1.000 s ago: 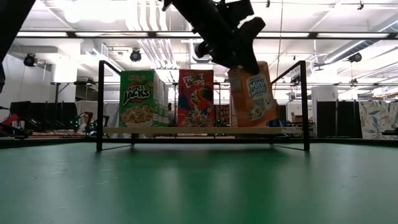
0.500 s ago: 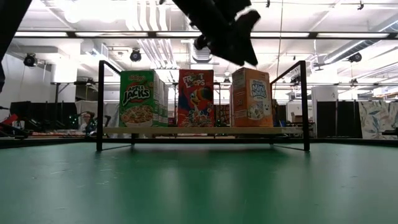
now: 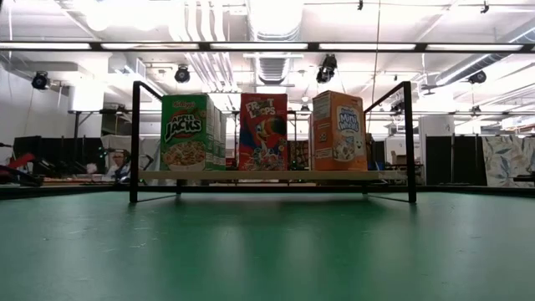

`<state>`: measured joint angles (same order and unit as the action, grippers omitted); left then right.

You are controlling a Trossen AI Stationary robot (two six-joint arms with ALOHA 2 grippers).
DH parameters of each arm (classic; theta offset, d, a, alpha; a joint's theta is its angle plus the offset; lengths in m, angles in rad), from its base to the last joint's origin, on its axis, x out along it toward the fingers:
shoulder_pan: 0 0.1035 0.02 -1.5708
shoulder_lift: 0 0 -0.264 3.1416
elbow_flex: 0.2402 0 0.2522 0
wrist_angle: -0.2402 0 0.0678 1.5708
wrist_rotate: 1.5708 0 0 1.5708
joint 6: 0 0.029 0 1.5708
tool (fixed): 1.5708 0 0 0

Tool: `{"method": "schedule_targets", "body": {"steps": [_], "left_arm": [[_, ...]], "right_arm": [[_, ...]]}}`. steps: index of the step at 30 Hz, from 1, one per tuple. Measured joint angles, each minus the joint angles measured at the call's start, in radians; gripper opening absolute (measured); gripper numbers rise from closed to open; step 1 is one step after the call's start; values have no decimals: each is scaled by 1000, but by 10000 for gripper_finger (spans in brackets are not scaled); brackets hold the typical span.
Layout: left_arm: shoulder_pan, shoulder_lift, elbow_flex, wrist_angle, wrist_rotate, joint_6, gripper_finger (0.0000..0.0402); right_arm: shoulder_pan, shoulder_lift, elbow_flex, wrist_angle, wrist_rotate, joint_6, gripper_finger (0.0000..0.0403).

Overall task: Stack cereal on shelf
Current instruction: Put the orange cereal box on the shelf aligned with the other orange cereal boxes

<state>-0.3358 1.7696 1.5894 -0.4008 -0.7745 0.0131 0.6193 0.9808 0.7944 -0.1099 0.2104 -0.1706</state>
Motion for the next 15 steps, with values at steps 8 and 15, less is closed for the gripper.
{"method": "schedule_targets", "body": {"steps": [8,15], "left_arm": [[-286,-22,-66,-153,-69,-11,217],[-400,-59,-213,-151,-403,-69,217]], "right_arm": [[-12,64,0,114,223,33,148],[-76,109,19,164,246,197,148]]}}
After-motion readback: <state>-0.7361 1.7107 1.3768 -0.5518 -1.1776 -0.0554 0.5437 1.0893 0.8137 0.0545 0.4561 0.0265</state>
